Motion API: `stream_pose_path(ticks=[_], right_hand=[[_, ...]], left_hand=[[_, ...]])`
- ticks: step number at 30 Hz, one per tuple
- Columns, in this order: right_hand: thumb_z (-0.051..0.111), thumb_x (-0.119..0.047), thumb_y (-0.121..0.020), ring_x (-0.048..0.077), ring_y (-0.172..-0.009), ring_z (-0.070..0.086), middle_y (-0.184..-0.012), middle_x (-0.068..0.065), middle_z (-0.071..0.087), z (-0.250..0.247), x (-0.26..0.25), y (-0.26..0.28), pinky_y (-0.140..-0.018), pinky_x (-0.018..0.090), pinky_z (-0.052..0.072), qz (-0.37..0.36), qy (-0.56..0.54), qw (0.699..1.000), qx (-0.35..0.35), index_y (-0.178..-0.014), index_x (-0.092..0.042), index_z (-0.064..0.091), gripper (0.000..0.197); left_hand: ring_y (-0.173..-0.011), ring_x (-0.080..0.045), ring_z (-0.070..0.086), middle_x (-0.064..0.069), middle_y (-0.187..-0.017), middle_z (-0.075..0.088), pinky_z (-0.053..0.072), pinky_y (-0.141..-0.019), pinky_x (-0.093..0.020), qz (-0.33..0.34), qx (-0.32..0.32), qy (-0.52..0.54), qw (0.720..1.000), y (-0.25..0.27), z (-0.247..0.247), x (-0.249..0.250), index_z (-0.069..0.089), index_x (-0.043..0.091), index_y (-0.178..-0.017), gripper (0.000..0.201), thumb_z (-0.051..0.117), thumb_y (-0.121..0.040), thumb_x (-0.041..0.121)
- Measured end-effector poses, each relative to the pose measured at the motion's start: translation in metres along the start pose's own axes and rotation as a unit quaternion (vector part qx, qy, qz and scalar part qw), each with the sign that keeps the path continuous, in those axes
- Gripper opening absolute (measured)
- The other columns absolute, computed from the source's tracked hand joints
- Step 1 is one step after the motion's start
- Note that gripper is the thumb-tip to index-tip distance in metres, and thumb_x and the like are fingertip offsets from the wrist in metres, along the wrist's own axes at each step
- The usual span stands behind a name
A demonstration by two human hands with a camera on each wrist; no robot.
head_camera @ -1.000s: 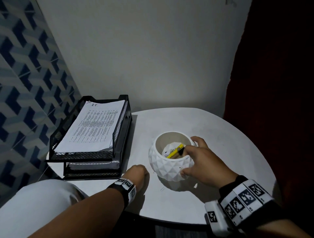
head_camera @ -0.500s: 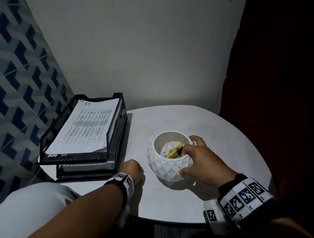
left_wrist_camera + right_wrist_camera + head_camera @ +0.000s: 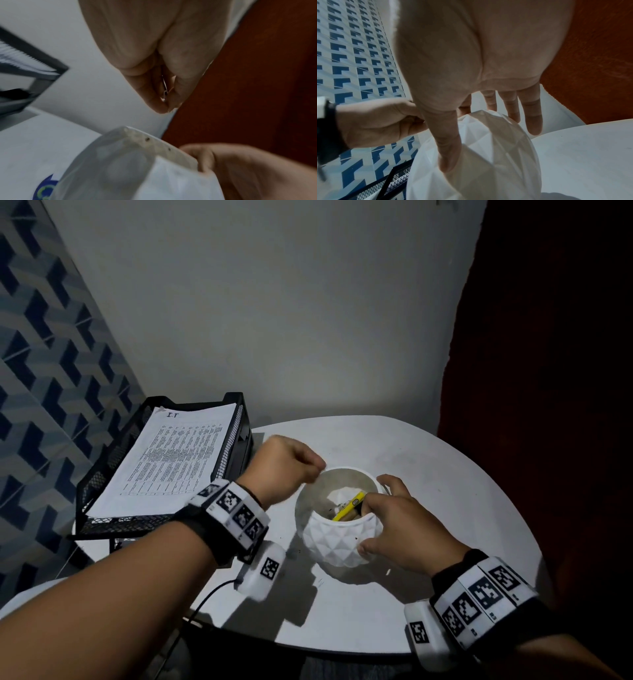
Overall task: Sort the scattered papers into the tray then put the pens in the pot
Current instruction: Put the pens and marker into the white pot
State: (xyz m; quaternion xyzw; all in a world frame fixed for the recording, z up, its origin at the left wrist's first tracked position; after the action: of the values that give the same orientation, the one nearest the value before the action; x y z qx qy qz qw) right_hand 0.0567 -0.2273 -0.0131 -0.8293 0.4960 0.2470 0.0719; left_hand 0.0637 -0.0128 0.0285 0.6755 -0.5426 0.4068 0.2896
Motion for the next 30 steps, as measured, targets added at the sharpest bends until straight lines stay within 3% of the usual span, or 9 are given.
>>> stream_pose_path(ticks=[3,6,9,11,15,17,20,27,30], right_hand=[[0.088,-0.040,-0.068,0.026,-0.133,0.049,-0.162,-0.011,0.013,0.000,-0.006,0.001,-0.095,0.035,0.049,-0.005,0.000,1.000,0.009,-0.087,-0.042,0.048,0.044],[0.089,-0.040,-0.068,0.026,-0.133,0.049,-0.163,-0.009,0.013,-0.001,-0.007,0.003,-0.095,0.034,0.049,-0.006,-0.001,1.000,0.014,-0.082,-0.043,0.048,0.043],[0.091,-0.039,-0.066,0.026,-0.134,0.051,-0.163,-0.008,0.015,-0.008,0.003,0.003,-0.100,0.035,0.048,0.009,-0.010,1.000,0.025,-0.088,-0.043,0.053,0.044],[0.091,-0.036,-0.064,0.027,-0.133,0.052,-0.162,-0.006,0.018,-0.016,0.014,0.003,-0.101,0.035,0.048,0.027,-0.018,0.999,0.037,-0.081,-0.046,0.051,0.045],[0.091,-0.034,-0.066,0.030,-0.130,0.053,-0.160,-0.005,0.020,-0.030,0.034,-0.002,-0.101,0.035,0.047,0.056,-0.023,0.996,0.059,-0.078,-0.045,0.051,0.043],[0.092,-0.033,-0.067,0.029,-0.133,0.051,-0.161,-0.002,0.020,-0.035,0.042,-0.004,-0.103,0.034,0.046,0.067,-0.028,0.995,0.068,-0.083,-0.042,0.055,0.041],[0.093,-0.030,-0.065,0.028,-0.136,0.049,-0.161,-0.001,0.021,-0.042,0.052,-0.006,-0.103,0.033,0.044,0.085,-0.045,0.992,0.082,-0.080,-0.038,0.055,0.041],[0.093,-0.028,-0.065,0.027,-0.129,0.053,-0.158,-0.004,0.024,-0.044,0.066,-0.006,-0.099,0.034,0.046,0.106,-0.066,0.988,0.091,-0.081,-0.035,0.056,0.041],[0.092,-0.030,-0.066,0.026,-0.128,0.053,-0.158,-0.006,0.022,-0.040,0.066,-0.009,-0.098,0.033,0.047,0.106,-0.055,0.990,0.080,-0.084,-0.034,0.058,0.039]], left_hand=[[-0.079,-0.006,0.071,0.007,-0.084,0.079,0.053,-0.075,-0.020,0.086,-0.101,-0.187,0.973,0.026,0.029,0.017,0.081,0.024,-0.084,0.019,0.071,-0.083,0.008],[-0.097,-0.006,0.069,0.008,-0.105,0.078,0.052,-0.089,-0.021,0.119,-0.093,-0.215,0.965,0.032,0.038,0.015,0.079,0.025,-0.104,0.025,0.061,-0.091,0.013],[-0.109,-0.009,0.067,0.005,-0.115,0.075,0.049,-0.101,-0.024,0.077,-0.021,-0.125,0.989,0.015,0.019,0.004,0.076,0.020,-0.114,0.032,0.054,-0.094,0.009],[-0.116,-0.011,0.064,0.004,-0.121,0.073,0.045,-0.106,-0.024,0.036,0.002,-0.140,0.990,0.000,0.006,-0.023,0.073,0.018,-0.119,0.036,0.051,-0.094,0.006],[-0.128,-0.019,0.057,-0.003,-0.141,0.060,0.042,-0.108,-0.027,-0.086,-0.094,-0.271,0.954,-0.002,0.018,-0.113,0.054,0.021,-0.141,0.047,0.056,-0.094,0.016],[-0.134,-0.022,0.052,-0.006,-0.148,0.053,0.039,-0.111,-0.028,-0.107,-0.135,-0.318,0.932,0.009,0.041,-0.146,0.043,0.019,-0.149,0.050,0.049,-0.100,0.026],[-0.139,-0.025,0.043,-0.006,-0.156,0.040,0.034,-0.114,-0.033,-0.075,-0.175,-0.357,0.914,0.017,0.076,-0.167,0.035,0.017,-0.153,0.053,0.042,-0.102,0.032],[-0.134,-0.033,0.043,-0.009,-0.155,0.033,0.040,-0.109,-0.041,0.043,-0.213,-0.351,0.911,0.004,0.139,-0.154,0.030,0.011,-0.151,0.069,0.058,-0.091,0.029],[-0.137,-0.036,0.037,-0.013,-0.154,0.031,0.039,-0.110,-0.045,0.020,-0.201,-0.354,0.913,-0.019,0.153,-0.158,0.031,0.009,-0.150,0.075,0.050,-0.085,0.041]])
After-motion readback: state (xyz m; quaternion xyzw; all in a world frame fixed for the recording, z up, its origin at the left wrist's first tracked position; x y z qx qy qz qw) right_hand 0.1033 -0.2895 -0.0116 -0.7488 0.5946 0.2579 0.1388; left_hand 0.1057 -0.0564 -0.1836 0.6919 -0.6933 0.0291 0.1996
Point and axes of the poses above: each hand's wrist, its own y-axis away from the middle knuckle, its own z-axis out of the palm, x = y × z, the point moved 7 cm from there along -y, towards the middle knuckle
